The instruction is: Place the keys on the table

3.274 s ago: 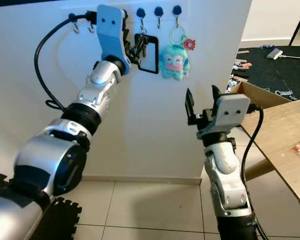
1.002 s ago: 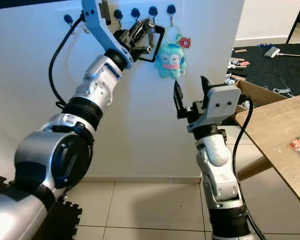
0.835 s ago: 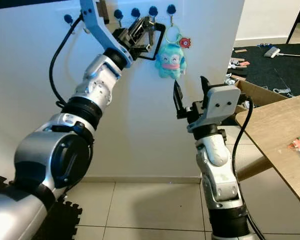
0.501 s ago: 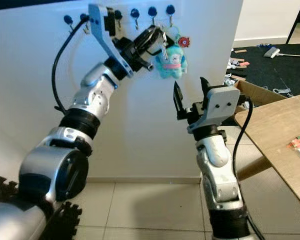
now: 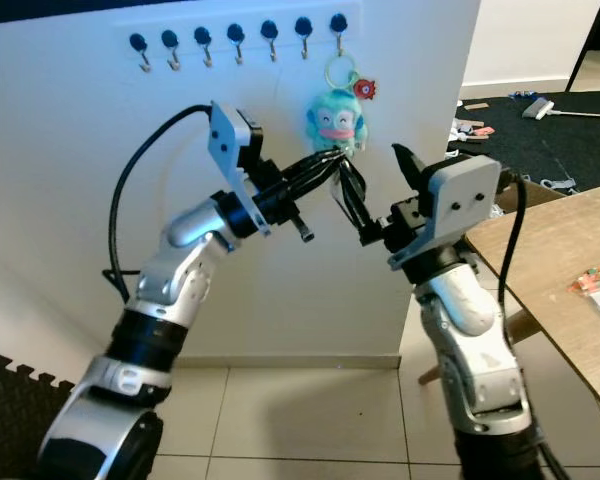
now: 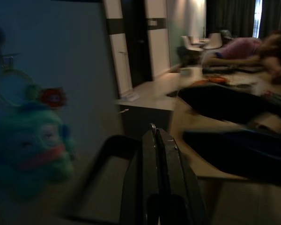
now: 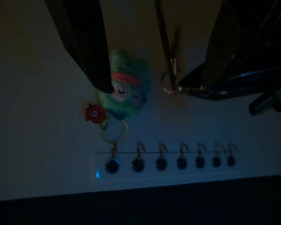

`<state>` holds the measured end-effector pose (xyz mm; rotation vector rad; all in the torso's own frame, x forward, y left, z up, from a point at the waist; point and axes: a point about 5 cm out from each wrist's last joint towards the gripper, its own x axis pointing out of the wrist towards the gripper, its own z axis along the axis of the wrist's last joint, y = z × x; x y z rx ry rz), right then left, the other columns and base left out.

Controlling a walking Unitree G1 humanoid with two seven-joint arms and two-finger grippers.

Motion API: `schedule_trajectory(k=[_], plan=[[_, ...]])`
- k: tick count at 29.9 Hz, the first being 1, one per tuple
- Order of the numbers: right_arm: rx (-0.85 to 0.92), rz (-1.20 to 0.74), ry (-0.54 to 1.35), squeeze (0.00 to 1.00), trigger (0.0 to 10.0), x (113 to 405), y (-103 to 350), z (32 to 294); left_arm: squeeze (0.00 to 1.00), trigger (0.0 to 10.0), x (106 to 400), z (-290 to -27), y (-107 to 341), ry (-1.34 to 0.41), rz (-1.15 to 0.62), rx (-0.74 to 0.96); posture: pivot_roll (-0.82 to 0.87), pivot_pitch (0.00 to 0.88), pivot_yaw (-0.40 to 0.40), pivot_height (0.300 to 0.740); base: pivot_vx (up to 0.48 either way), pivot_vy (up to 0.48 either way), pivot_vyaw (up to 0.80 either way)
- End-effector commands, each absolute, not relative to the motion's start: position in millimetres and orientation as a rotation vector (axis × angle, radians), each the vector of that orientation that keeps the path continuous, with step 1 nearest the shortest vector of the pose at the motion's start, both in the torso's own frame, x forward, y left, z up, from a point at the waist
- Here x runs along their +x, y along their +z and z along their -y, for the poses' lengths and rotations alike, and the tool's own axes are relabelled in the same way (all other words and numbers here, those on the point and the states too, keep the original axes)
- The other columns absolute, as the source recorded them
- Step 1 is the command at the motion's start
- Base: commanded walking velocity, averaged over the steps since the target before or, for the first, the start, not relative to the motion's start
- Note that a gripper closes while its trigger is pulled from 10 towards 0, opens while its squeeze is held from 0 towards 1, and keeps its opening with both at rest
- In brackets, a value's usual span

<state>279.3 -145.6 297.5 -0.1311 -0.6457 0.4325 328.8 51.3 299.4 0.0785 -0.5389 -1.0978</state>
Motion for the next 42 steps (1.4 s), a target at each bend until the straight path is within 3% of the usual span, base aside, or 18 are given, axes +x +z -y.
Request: schedule_trajectory(k=[1,12,18,27,34,42], plan=[[-0.112,0.609,0.501,0.0,10.0,274,292,144,0.0,10.0,317,-50,294,-1.181,0.513,0.12,-0.06,0.217,0.097,0.74,0.0,0.0,0.0],[0.034,0.496,0.668,0.0,10.0,259,285,150,0.0,10.0,286,-51,280,-1.289,0.422,0.077,-0.06,0.22,0.087,0.74,0.0,0.0,0.0],[0.104,0.433,0.809,0.0,10.0,241,283,155,0.0,10.0,292,-59,278,-1.26,0.394,0.097,-0.05,0.223,0.079,0.74,0.0,0.0,0.0],[0.142,0.418,0.804,0.0,10.0,227,286,170,0.0,10.0,320,-62,267,-1.085,0.345,0.15,-0.06,0.223,0.079,0.74,0.0,0.0,0.0],[0.12,0.381,0.777,0.0,10.0,223,282,177,0.0,10.0,315,-63,265,-1.157,0.321,0.112,-0.08,0.224,0.088,0.74,0.0,0.0,0.0],[-0.039,0.242,0.649,0.0,10.0,232,259,196,0.0,10.0,309,-71,271,-1.228,0.33,0.073,-0.08,0.219,0.084,0.74,0.0,0.0,0.0]])
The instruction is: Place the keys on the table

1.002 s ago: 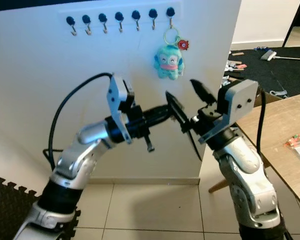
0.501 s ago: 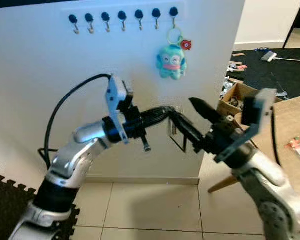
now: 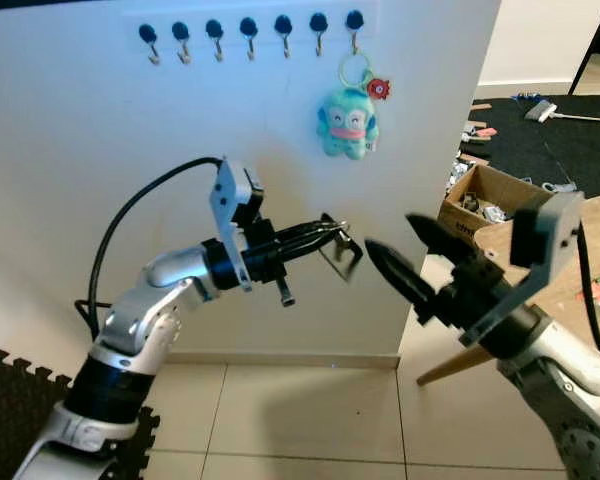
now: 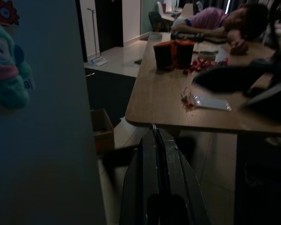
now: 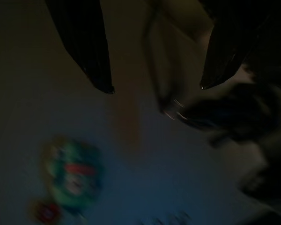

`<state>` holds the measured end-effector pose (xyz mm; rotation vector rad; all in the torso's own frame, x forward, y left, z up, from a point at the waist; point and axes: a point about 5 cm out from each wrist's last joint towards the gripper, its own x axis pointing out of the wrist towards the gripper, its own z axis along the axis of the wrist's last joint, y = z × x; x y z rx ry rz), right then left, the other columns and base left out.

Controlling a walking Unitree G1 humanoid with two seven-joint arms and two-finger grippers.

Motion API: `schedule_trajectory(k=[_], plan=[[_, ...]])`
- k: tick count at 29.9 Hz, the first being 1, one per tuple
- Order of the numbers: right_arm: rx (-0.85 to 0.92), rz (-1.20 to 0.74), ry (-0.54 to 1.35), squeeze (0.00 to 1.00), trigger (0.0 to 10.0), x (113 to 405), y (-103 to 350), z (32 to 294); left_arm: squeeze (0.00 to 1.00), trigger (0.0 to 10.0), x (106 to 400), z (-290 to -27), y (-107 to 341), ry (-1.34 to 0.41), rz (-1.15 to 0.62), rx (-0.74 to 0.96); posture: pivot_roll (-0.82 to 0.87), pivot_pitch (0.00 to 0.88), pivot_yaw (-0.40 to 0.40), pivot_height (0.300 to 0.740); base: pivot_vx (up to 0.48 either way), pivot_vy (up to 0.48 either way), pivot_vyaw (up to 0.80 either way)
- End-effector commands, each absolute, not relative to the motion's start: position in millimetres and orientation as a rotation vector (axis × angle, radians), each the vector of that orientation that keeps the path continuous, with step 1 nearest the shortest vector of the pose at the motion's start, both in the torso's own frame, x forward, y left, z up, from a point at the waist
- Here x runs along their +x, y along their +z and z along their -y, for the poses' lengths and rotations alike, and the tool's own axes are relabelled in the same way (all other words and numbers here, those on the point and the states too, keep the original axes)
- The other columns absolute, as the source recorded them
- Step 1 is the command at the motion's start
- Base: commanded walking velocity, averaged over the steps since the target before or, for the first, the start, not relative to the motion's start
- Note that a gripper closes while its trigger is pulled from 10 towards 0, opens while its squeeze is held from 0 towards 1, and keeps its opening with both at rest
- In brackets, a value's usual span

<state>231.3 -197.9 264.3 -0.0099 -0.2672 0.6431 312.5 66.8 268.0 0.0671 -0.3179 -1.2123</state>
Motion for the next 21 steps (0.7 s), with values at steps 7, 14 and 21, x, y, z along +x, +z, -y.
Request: schedule_trajectory(k=[7,14,21], plan=[[-0.074,0.205,0.612,0.0,10.0,242,245,192,0.0,10.0,307,-71,275,-1.241,0.345,0.059,-0.06,0.21,0.08,0.74,0.0,0.0,0.0],[-0.079,0.168,0.625,0.0,10.0,246,231,185,0.0,10.0,305,-72,281,-1.25,0.361,0.044,-0.06,0.207,0.08,0.74,0.0,0.0,0.0],[-0.134,0.138,0.625,0.0,10.0,254,216,182,0.0,10.0,302,-72,287,-1.265,0.379,0.029,-0.05,0.198,0.079,0.74,0.0,0.0,0.0]])
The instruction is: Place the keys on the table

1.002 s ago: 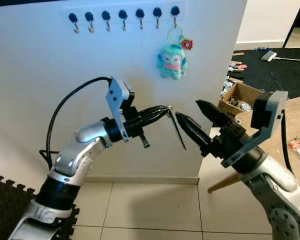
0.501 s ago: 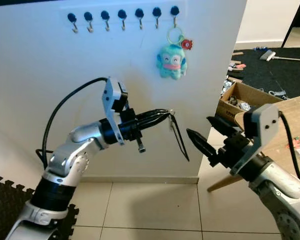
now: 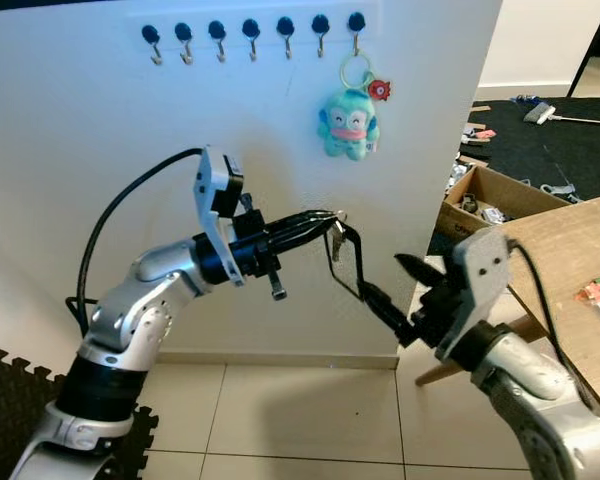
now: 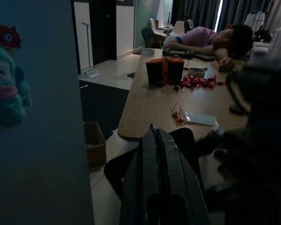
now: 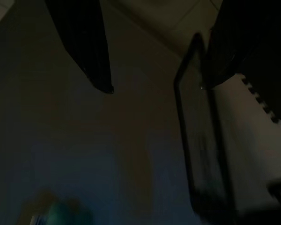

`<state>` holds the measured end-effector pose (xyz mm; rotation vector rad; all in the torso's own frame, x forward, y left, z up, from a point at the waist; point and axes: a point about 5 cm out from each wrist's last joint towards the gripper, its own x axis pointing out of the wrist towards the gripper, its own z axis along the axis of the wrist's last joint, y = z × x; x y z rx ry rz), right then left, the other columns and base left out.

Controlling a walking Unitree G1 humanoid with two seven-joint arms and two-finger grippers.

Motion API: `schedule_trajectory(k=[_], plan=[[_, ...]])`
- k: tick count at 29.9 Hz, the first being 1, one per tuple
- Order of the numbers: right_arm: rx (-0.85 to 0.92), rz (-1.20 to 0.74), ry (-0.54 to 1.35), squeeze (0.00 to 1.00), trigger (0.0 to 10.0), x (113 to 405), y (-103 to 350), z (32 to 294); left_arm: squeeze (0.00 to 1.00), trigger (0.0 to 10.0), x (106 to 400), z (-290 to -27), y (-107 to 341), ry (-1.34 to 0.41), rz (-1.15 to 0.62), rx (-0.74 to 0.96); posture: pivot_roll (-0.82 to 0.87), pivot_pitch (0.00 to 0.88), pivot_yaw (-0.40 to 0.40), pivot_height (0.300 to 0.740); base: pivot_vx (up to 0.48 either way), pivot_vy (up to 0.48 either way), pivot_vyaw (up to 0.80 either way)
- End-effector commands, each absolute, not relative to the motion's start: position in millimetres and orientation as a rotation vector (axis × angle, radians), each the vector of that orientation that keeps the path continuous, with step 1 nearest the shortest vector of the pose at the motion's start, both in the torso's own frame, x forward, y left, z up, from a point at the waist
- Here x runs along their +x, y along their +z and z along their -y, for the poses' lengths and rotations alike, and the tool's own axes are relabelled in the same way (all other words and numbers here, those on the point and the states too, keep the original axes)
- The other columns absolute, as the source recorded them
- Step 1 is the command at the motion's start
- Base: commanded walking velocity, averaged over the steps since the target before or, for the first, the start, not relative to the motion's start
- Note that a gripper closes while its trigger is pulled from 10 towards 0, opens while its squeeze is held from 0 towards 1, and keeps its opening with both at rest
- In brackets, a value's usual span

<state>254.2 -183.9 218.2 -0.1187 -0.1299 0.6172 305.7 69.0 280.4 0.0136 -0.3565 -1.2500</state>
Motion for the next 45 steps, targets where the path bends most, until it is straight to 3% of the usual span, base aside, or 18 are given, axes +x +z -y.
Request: schedule_trajectory(k=[1,12,13,14,22,23,24,25,27,29,30,31,33,45], plan=[[-0.137,0.142,0.623,0.0,10.0,254,216,182,0.0,10.0,301,-71,288,-1.267,0.38,0.028,-0.05,0.198,0.079,0.74,0.0,0.0,0.0],[-0.097,0.2,0.642,0.0,9.9,260,222,175,0.0,10.0,298,-70,294,-1.276,0.401,0.02,-0.05,0.196,0.082,0.74,0.0,0.0,0.0],[-0.097,0.213,0.647,0.0,8.9,263,224,173,0.0,10.0,298,-70,295,-1.277,0.404,0.019,-0.04,0.198,0.083,0.74,0.0,0.0,0.0],[-0.1,0.238,0.657,0.0,8.7,267,227,168,0.0,10.0,297,-69,297,-1.282,0.41,0.016,-0.04,0.199,0.083,0.74,0.0,0.0,0.0],[-0.096,0.284,0.684,0.0,8.2,273,234,158,0.0,10.0,296,-68,298,-1.285,0.412,0.014,-0.03,0.199,0.083,0.74,0.0,0.0,0.0],[-0.09,0.305,0.696,0.0,7.5,275,238,153,0.0,10.0,296,-68,298,-1.283,0.41,0.014,-0.03,0.199,0.083,0.74,0.0,0.0,0.0],[-0.09,0.305,0.696,0.0,7.5,275,238,153,0.0,10.0,296,-68,298,-1.283,0.41,0.014,-0.03,0.199,0.083,0.74,0.0,0.0,0.0],[-0.087,0.312,0.702,0.0,6.5,275,240,151,0.0,10.0,296,-68,298,-1.282,0.409,0.014,-0.03,0.2,0.081,0.74,0.0,0.0,0.0],[-0.086,0.316,0.705,0.0,6.5,276,240,150,0.0,10.0,297,-68,297,-1.281,0.408,0.014,-0.03,0.2,0.081,0.74,0.0,0.0,0.0],[-0.081,0.323,0.711,0.0,3.3,277,241,149,0.0,10.0,297,-68,297,-1.279,0.406,0.013,-0.03,0.2,0.081,0.74,0.0,0.0,0.0],[-0.081,0.323,0.711,0.0,3.3,277,241,149,0.0,10.0,297,-68,297,-1.279,0.406,0.013,-0.03,0.2,0.081,0.74,0.0,0.0,0.0],[-0.078,0.328,0.714,0.0,0.6,277,242,147,0.0,10.0,297,-67,297,-1.278,0.404,0.014,-0.03,0.202,0.081,0.74,0.0,0.0,0.0],[-0.078,0.329,0.715,0.0,0.0,278,242,147,0.0,10.0,297,-67,297,-1.277,0.404,0.013,-0.03,0.202,0.082,0.74,0.0,0.0,0.0],[-0.072,0.339,0.692,0.0,0.0,279,242,149,0.0,10.0,299,-66,297,-1.271,0.4,0.015,-0.03,0.201,0.087,0.74,0.0,0.0,0.0]])
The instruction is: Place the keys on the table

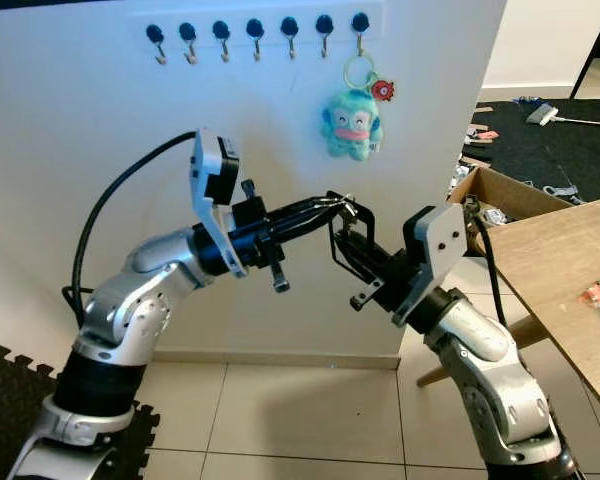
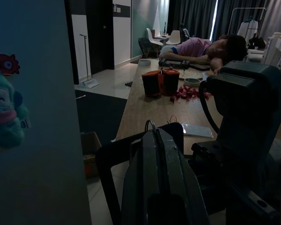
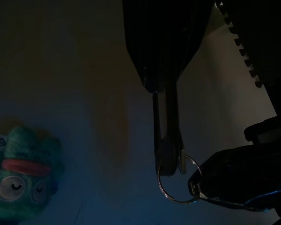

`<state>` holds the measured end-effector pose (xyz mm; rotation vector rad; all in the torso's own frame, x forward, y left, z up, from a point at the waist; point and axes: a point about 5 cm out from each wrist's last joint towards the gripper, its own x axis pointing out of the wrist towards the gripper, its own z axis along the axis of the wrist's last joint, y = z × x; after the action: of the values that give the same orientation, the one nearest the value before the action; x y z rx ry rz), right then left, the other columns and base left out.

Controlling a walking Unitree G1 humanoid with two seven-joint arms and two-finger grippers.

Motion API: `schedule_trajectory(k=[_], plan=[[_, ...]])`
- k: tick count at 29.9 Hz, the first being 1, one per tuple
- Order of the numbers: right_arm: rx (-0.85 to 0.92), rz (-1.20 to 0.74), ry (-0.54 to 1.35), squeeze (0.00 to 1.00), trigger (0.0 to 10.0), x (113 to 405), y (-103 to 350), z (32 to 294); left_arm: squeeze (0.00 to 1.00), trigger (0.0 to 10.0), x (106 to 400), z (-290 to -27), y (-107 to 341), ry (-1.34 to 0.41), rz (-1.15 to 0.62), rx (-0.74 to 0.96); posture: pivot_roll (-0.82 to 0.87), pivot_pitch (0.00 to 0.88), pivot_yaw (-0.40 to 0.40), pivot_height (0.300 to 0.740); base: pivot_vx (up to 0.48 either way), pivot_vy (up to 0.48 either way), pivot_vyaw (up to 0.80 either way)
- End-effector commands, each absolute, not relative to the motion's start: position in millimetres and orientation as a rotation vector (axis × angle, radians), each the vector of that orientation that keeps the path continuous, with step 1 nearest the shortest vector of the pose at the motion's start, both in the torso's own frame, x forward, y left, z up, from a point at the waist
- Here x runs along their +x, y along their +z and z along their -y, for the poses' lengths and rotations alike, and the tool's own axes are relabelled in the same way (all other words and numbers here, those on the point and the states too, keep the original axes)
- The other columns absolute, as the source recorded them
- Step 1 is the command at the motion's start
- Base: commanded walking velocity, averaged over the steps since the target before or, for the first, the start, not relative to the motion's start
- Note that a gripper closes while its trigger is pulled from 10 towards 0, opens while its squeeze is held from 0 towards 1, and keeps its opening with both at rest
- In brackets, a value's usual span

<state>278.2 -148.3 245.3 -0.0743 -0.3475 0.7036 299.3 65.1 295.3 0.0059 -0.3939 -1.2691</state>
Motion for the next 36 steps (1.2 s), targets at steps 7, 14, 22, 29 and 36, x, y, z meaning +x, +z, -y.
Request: schedule_trajectory(k=[7,14,22,29,36], plan=[[-0.078,0.339,0.668,0.0,10.0,280,241,150,1.0,10.0,298,-64,297,-1.268,0.406,0.005,-0.03,0.199,0.09,0.74,0.0,0.0,0.0],[-0.092,0.321,0.628,0.0,10.0,282,234,151,0.0,10.0,286,-67,296,-1.343,0.373,-0.006,-0.04,0.201,0.096,0.74,0.0,0.0,0.0],[-0.117,0.121,0.284,0.0,10.0,294,179,191,0.0,10.0,270,-77,282,-1.375,0.313,-0.067,-0.04,0.205,0.098,0.74,0.0,0.0,0.0],[-0.161,0.141,-0.075,0.0,10.0,291,179,238,0.0,10.0,263,-64,261,-1.311,0.261,-0.07,-0.05,0.208,0.091,0.74,0.0,0.0,0.0],[-0.265,0.182,-0.548,0.0,10.0,256,191,306,0.0,10.0,265,-36,240,-1.221,0.284,0.114,-0.07,0.212,0.092,0.74,0.0,0.0,0.0]])
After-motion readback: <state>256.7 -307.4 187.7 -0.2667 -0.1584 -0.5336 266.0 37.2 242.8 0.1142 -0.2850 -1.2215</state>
